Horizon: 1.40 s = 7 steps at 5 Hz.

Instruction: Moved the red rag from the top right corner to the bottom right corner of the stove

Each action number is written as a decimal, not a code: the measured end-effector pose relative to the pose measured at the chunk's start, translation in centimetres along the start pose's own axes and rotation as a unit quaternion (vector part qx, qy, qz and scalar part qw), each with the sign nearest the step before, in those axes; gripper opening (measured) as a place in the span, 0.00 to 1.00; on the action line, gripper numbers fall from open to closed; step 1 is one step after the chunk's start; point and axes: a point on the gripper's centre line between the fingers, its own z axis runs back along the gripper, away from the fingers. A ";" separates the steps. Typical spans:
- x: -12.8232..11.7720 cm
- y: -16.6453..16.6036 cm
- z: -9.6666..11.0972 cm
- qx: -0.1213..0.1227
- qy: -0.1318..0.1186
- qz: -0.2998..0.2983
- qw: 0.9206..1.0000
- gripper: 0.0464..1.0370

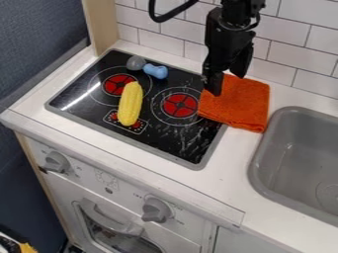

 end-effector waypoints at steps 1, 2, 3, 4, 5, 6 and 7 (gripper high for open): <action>-1.0 0.5 -2.3 0.021 0.026 0.004 0.999 0.96; -1.0 0.3 -2.6 0.028 0.028 0.003 0.999 0.96; -0.7 0.3 -2.7 0.031 0.023 0.007 0.999 0.96; 0.5 0.9 -2.8 0.036 0.010 0.019 0.999 0.96; 1.9 1.6 -2.6 0.038 -0.009 0.029 0.999 0.96; 3.9 2.1 -2.7 0.041 -0.019 0.054 0.998 0.96; 4.8 2.9 -2.7 0.048 -0.022 0.069 0.996 0.96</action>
